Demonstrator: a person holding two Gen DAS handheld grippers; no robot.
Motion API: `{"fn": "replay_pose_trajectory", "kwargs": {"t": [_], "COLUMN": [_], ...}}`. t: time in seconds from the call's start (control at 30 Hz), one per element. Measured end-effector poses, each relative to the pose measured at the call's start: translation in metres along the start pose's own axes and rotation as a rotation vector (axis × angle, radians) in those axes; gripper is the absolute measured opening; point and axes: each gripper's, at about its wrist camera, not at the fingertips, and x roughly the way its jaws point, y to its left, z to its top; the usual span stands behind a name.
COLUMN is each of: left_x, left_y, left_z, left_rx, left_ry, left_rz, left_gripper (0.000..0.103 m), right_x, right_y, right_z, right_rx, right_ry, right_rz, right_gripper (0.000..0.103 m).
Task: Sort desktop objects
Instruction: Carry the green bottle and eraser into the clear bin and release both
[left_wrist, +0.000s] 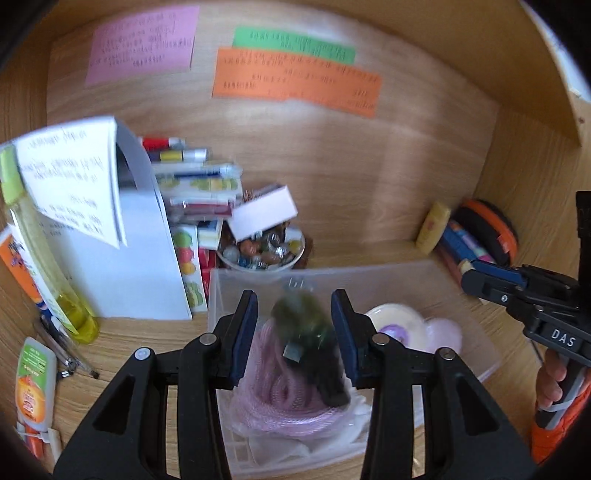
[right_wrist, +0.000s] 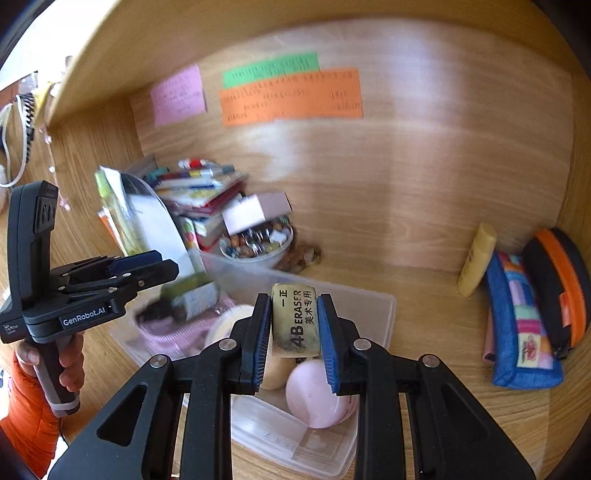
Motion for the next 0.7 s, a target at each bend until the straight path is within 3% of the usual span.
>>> {"fn": "replay_pose_trajectory", "kwargs": {"t": [0.23, 0.57, 0.7], "left_x": [0.020, 0.016, 0.017], "left_y": [0.007, -0.011, -0.011], "left_z": [-0.012, -0.021, -0.024], "left_rx": [-0.012, 0.083, 0.089], "left_ry": [0.031, 0.001, -0.002], "left_rz": [0.000, 0.060, 0.069], "left_gripper": [0.038, 0.038, 0.051], "right_x": [0.026, 0.048, 0.053], "right_y": [-0.016, -0.010, -0.004], "right_z": [-0.012, -0.021, -0.023], "right_rx": [0.029, -0.020, -0.057], "right_ry": [0.063, 0.100, 0.100], "right_rz": [-0.034, -0.153, -0.189], "right_gripper": [0.023, 0.023, 0.023]}}
